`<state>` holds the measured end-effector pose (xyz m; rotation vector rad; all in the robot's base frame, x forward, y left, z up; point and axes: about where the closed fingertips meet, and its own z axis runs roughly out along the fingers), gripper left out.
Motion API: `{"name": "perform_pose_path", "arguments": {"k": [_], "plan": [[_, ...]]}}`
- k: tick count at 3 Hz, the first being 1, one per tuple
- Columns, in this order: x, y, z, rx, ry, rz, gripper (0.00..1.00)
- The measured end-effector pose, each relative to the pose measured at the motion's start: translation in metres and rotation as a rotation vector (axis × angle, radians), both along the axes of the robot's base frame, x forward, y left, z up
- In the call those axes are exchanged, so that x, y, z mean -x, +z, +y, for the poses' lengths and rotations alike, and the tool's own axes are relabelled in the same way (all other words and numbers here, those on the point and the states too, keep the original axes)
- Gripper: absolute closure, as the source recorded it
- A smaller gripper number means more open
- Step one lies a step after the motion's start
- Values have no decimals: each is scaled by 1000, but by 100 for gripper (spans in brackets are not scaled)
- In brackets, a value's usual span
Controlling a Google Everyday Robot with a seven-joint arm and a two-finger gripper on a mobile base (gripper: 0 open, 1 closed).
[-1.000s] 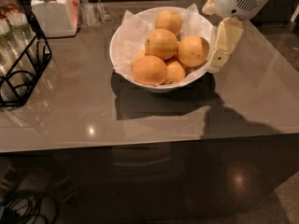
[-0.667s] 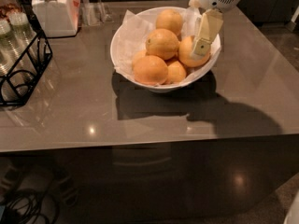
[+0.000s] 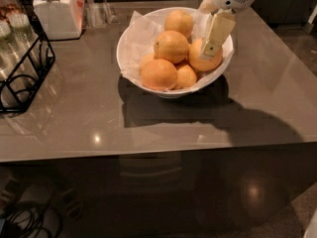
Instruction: Pick orange from white bowl
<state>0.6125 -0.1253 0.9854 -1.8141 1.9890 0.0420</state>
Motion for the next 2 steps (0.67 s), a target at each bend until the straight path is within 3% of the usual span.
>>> {"name": "perform_pose_path", "arguments": {"k": [1, 2], "plan": [[0, 0, 0, 0, 0, 0, 42], [-6, -6, 4, -2, 4, 5, 41]]}}
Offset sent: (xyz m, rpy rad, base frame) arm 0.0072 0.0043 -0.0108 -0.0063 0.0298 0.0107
